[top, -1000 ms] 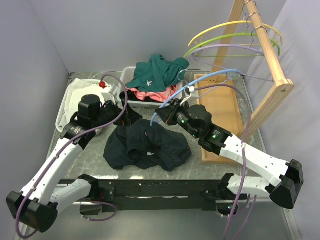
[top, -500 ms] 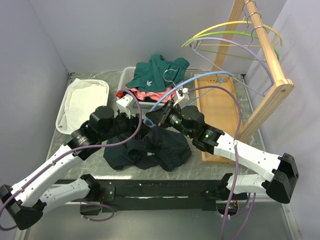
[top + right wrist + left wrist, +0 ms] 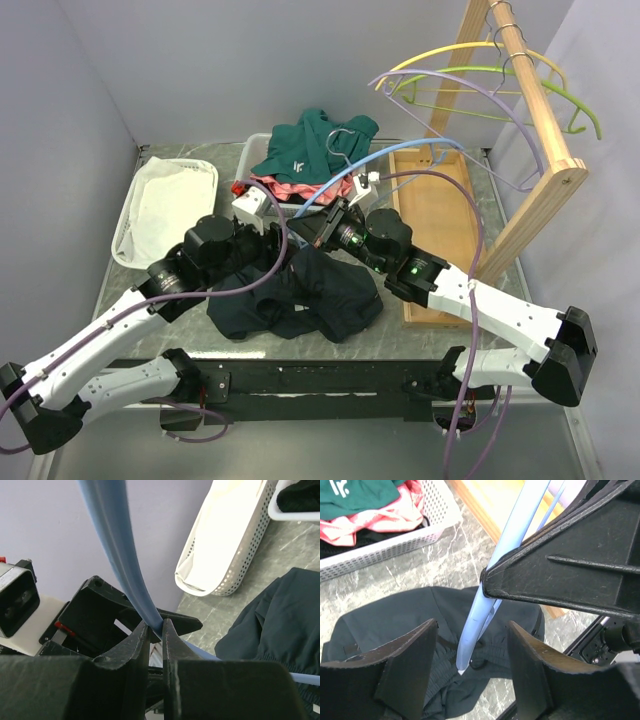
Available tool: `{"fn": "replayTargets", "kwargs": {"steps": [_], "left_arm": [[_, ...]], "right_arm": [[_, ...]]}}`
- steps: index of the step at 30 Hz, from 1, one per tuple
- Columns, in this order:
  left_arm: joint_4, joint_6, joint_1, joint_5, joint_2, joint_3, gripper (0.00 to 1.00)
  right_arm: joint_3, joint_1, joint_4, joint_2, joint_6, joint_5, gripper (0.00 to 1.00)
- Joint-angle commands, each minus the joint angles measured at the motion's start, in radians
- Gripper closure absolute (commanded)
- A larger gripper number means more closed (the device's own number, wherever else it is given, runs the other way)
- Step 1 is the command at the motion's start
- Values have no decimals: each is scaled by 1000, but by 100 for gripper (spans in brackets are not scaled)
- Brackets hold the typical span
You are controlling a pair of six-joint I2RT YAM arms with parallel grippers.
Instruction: Place the shorts on the hanger
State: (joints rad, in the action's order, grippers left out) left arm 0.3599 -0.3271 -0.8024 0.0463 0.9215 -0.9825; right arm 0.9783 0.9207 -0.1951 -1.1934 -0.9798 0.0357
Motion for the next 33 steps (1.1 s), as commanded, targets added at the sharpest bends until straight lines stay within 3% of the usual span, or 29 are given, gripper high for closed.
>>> {"fn": "replayTargets", "kwargs": {"steps": [1, 12, 16, 19, 27, 33], "left_arm": [[-79, 13, -6, 6, -7, -47, 39], [-107, -9, -6, -20, 8, -50, 27], [-66, 16, -4, -28, -18, -70, 12], [-27, 43, -4, -19, -76, -90, 7], [4, 34, -4, -10, -197, -134, 9], [2, 20, -6, -6, -109, -208, 20]], "right_arm": [[88, 27, 51, 3, -24, 35, 100], [260, 76, 301, -20, 230, 245, 100], [283, 81, 329, -26, 276, 256, 100], [324, 99, 381, -52, 331, 282, 100], [315, 107, 408, -66, 466, 288, 100], [283, 130, 378, -48, 536, 201, 100]]}}
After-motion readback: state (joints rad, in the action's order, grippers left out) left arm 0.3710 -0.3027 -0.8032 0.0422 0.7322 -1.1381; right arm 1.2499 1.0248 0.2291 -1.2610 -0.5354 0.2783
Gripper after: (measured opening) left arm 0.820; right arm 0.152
